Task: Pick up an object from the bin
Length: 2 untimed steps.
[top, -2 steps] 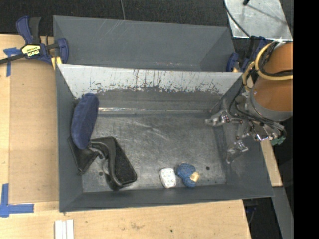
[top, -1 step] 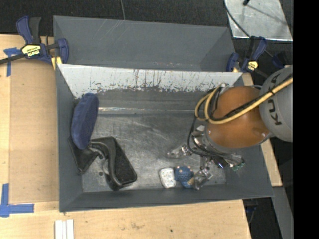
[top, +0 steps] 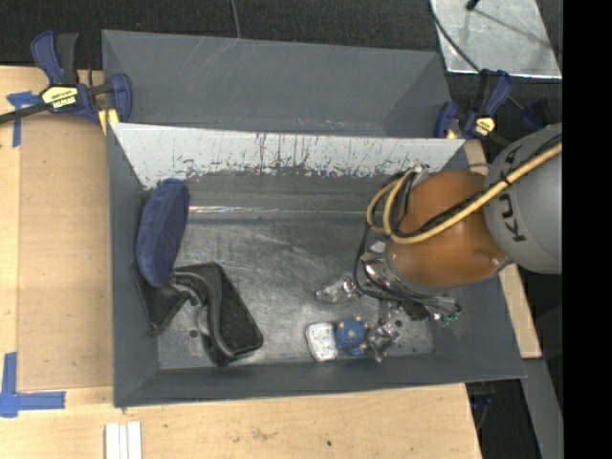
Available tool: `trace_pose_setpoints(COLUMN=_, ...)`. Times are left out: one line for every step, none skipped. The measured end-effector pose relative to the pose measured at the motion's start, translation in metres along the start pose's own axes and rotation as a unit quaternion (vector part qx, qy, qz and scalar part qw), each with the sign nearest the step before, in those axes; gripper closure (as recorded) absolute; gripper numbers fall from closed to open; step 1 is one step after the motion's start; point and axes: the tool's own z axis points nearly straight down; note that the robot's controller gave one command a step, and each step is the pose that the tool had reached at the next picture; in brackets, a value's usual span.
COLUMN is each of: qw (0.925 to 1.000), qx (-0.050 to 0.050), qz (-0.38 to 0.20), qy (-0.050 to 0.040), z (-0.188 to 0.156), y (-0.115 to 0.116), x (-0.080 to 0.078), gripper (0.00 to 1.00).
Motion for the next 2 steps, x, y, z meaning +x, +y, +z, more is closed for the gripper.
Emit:
trace_pose_setpoints(qw=0.998, qx=-0.006, qz=0.063, qy=0.0061, z=-0.003, y=0.007, x=-0.031, gripper=0.0)
trace_pose_setpoints(qw=0.9943, qx=-0.005, qz=0.107, qy=0.0013, z=-0.014, y=-0.006, x=-0.036, gripper=0.0)
